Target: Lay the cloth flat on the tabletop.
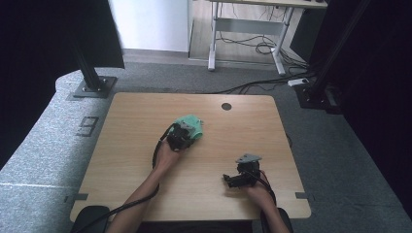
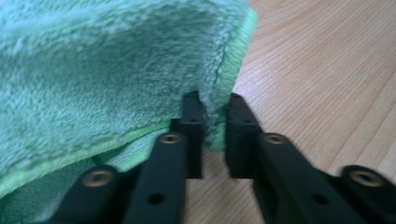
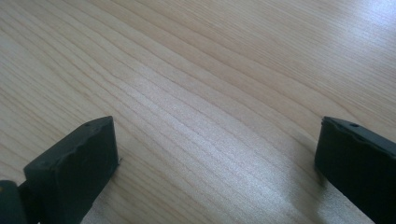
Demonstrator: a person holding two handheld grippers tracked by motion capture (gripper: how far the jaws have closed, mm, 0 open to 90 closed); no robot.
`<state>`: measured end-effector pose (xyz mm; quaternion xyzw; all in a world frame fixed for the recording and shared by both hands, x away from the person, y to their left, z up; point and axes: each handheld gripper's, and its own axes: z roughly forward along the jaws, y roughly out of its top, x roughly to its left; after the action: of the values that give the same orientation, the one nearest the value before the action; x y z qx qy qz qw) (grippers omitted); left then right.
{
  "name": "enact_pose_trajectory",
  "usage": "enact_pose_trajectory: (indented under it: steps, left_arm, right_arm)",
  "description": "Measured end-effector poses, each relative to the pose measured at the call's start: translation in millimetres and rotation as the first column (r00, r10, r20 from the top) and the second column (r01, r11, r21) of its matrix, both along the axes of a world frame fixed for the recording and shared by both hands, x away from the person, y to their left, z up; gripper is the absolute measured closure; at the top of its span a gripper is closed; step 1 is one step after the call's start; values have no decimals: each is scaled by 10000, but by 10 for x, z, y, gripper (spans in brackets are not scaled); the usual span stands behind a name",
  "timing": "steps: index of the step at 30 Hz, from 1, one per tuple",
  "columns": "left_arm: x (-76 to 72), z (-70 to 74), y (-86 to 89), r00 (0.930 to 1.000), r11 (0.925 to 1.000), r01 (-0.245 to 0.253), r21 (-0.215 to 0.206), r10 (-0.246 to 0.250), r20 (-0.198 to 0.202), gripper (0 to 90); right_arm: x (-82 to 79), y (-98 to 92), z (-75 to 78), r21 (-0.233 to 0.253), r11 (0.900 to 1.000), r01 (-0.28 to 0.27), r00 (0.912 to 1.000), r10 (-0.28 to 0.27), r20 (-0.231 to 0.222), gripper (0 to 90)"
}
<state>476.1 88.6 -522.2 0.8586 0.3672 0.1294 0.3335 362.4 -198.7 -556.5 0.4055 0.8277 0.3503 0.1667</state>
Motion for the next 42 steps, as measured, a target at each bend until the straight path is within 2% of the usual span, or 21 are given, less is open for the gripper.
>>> enact_pose_trajectory:
  steps: [6,12,13,14,17,22,23,27,32,37,39,42]
  left_arm:
    - [-83,119,50,9995,9993,314,-203,-314,-37,847]
    - [-228,363,155,9976,9959,687,-580,-687,26,846]
    - [-290,438,201,9968,9947,800,-647,-796,90,845]
    - [-290,438,201,9968,9947,800,-647,-796,90,845]
    - [-416,553,280,9947,9910,1027,-864,-1021,111,843]
    - [-539,644,340,9922,9871,1246,-1008,-1237,151,842]
    - [-622,692,374,9903,9847,1386,-1059,-1375,181,842]
    - [-767,742,441,9866,9785,1632,-1260,-1628,130,839]
    - [-957,670,518,9799,9718,1933,-1351,-1982,-239,832]
    - [-1102,410,593,9738,9702,1972,-1407,-2105,-864,805]
    - [-1144,310,624,9716,9700,2005,-1372,-2149,-994,769]
    - [-1202,241,679,9755,9724,1886,-1376,-2016,-878,666]
  right_arm:
    - [0,1,0,2,10000,6,10000,-6,0,0]
    - [-1,1,0,1,10000,6,10000,-6,-2,0]
    - [0,1,0,1,10000,3,10000,-3,-1,0]
    - [0,1,0,1,10000,3,10000,-3,-1,0]
    - [1,0,0,-4,10000,-4,10000,4,11,0]
    - [1,0,0,-7,10000,-4,10000,4,14,0]
    - [0,0,0,-3,10000,-3,10000,3,12,0]
    - [0,1,0,0,10000,11,10000,-11,0,0]
    - [0,1,0,-6,10000,5,10000,-5,8,0]
    - [0,0,0,-8,10000,-5,10000,5,6,0]
    - [0,0,0,-7,10000,-2,10000,2,4,0]
    - [0,0,0,-6,10000,-2,10000,2,2,0]
